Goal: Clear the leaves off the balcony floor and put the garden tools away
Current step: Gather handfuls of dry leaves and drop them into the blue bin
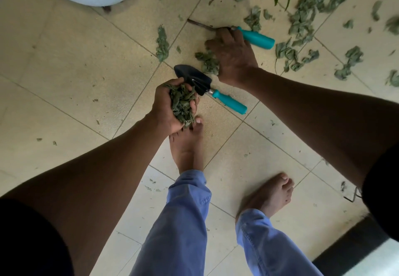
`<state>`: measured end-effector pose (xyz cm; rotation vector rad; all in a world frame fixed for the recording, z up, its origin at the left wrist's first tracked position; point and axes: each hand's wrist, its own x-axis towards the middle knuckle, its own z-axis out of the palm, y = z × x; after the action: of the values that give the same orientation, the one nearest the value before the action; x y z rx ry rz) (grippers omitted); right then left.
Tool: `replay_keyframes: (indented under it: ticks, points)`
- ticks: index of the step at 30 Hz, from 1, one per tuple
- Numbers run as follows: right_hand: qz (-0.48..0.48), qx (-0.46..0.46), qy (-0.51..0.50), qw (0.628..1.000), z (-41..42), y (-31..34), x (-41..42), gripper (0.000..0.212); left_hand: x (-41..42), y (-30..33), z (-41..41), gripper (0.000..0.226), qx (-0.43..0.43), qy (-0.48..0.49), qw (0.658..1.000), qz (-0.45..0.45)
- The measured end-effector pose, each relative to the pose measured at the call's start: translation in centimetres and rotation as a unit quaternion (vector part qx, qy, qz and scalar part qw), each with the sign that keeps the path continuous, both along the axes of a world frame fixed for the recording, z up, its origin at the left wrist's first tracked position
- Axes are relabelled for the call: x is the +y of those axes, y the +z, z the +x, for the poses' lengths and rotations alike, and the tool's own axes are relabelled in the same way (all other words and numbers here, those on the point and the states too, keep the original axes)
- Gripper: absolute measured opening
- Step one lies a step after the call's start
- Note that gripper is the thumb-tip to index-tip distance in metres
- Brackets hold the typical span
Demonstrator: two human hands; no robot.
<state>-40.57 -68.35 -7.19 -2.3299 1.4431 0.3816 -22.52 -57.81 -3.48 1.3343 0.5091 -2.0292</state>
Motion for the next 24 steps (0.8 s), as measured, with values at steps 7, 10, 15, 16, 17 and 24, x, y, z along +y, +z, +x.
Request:
replay_keyframes:
  ticks: [7, 10, 15, 16, 17, 24]
  points:
    - [0.009, -0.032, 0.006, 0.999, -2.0, 0.3, 2.8, 0.051, 1.4, 0.4, -1.1, 0.034, -0.006, 0.006, 1.0, 0.011]
    - [0.015, -0.051, -0.056, 0.997, -3.6, 0.5, 4.5, 0.037, 2.2, 0.8, -1.8, 0.035, -0.011, 0.009, 1.0, 0.015]
    - [0.037, -0.121, -0.311, 0.942, -6.5, 3.0, 7.0, 0.02, 3.2, 1.9, -4.1, 0.032, -0.005, 0.038, 0.999, 0.028]
    - [0.035, -0.148, -0.343, 0.927, -6.8, 4.2, 7.5, 0.021, 3.4, 2.3, -4.7, 0.032, -0.007, 0.043, 0.999, 0.029]
    - [0.026, -0.178, -0.356, 0.917, -7.0, 5.8, 8.0, 0.021, 3.5, 2.5, -5.4, 0.032, -0.006, 0.05, 0.998, 0.031]
    - [0.003, -0.315, -0.317, 0.895, -7.1, 14.4, 13.9, 0.024, 4.2, 4.4, -10.9, 0.034, -0.037, 0.051, 0.998, 0.013]
